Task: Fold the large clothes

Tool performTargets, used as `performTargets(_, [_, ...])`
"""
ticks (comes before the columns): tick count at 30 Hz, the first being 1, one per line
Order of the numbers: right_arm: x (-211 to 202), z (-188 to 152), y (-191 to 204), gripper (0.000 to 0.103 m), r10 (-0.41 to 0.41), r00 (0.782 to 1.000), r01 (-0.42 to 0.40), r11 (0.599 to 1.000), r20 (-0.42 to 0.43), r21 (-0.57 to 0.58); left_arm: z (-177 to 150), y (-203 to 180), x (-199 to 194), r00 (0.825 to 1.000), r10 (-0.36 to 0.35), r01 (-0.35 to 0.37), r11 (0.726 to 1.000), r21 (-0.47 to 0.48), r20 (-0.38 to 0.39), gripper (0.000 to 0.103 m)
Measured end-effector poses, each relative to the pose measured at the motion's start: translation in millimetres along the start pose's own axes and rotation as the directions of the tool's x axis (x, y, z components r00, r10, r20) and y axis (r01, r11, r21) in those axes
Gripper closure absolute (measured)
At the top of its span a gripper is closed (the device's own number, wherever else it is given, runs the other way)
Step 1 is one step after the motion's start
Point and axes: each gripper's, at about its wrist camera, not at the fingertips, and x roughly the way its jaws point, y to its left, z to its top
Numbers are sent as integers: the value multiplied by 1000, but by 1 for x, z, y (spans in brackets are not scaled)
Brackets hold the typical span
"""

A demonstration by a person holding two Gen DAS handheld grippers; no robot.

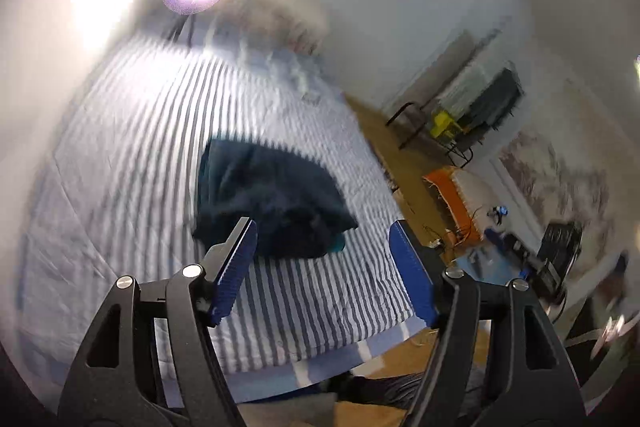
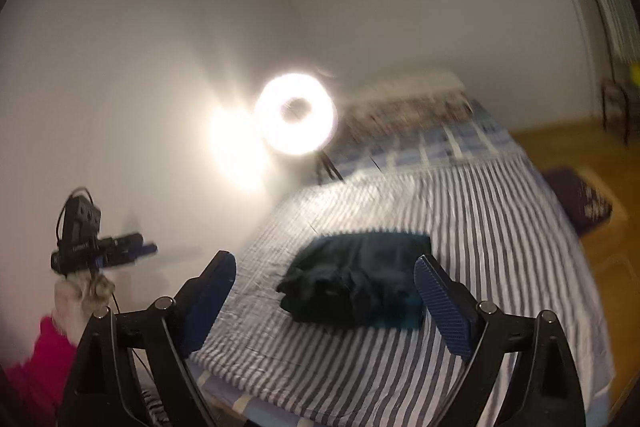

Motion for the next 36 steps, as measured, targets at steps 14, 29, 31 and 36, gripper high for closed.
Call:
performTargets(14, [189,-64,-101,12,-10,957,95,955,-291,279,-5,141,174,988,-27,-36,914,-405,-149,32])
performTargets(29, [210,-56,-110,101,166,940,-44,926,-300,376,1,126,174,987,-1,-40,969,-244,-163,95])
performTargets(31, [200,-59,-111,102,145,942,-33,938,-303,344,-7,135,173,982,34,-77,971,-228,-187,95])
performTargets(36, [222,-102,-139,102,70,887,113,926,-457,360,-40,157,204,942,139,-200,964,-175,-307,95])
